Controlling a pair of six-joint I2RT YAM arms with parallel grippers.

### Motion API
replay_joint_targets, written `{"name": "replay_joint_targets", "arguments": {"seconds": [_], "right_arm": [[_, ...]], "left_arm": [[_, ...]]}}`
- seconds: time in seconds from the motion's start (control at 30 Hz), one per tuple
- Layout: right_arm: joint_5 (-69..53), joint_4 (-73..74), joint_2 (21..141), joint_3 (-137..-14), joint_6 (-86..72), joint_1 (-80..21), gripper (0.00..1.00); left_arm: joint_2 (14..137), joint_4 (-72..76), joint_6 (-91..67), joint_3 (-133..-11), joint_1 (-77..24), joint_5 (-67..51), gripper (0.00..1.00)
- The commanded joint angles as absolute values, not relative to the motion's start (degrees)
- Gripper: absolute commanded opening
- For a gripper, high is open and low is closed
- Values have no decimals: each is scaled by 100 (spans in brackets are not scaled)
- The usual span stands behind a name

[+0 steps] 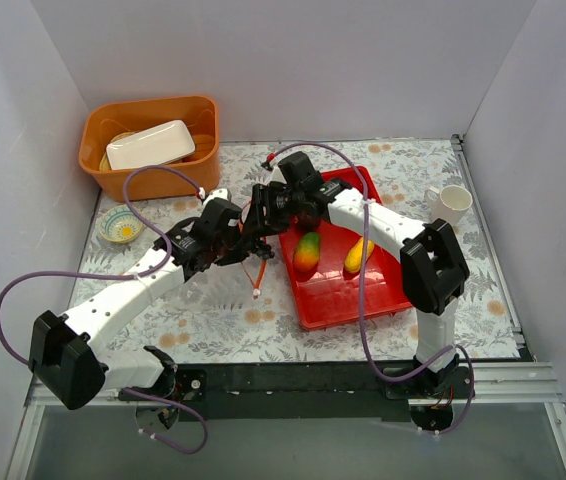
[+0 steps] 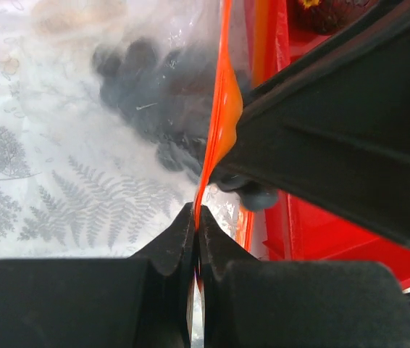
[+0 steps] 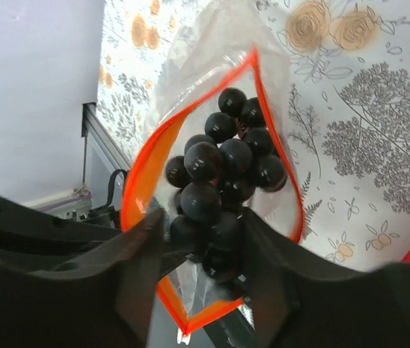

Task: Place the food in the zip-top bag and seal the zipper
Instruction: Place the fake fruit in the zipper food storage bag.

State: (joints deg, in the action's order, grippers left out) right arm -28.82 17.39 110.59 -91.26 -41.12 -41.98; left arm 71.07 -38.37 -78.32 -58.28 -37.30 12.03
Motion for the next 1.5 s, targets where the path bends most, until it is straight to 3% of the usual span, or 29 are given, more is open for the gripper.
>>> {"name": "replay_joint_targets", "arguments": {"seconds": [0.0, 0.2, 0.5, 0.83, 1.2, 1.47], "right_arm": [[-2883, 2540, 11215, -9571, -3314, -4228, 60], [-2936, 2172, 10725, -9115, -3234, -4228, 61], [-1635, 1890, 9414, -7833, -3243, -4078, 61], [-2232, 1741, 9598, -7296, -3638, -4069, 56], [-2505, 844, 10177, -7119, -4429, -4236, 58], [-2303, 1318, 10503, -7497, -4561, -4412, 59]], "left_arm": [[7058, -3806, -7831, -6205, -3718, 1327, 0], [7093, -3805, -7884, -6223, -3718, 1406, 0], [7032, -4139, -7910, -6275, -3709, 1924, 0], [6689, -4333, -8007, -6530, -3630, 2382, 0], [6680, -4386, -8051, -6522, -3612, 2320, 0], [6636, -4368, -8059, -6486, -3604, 2303, 0]]}}
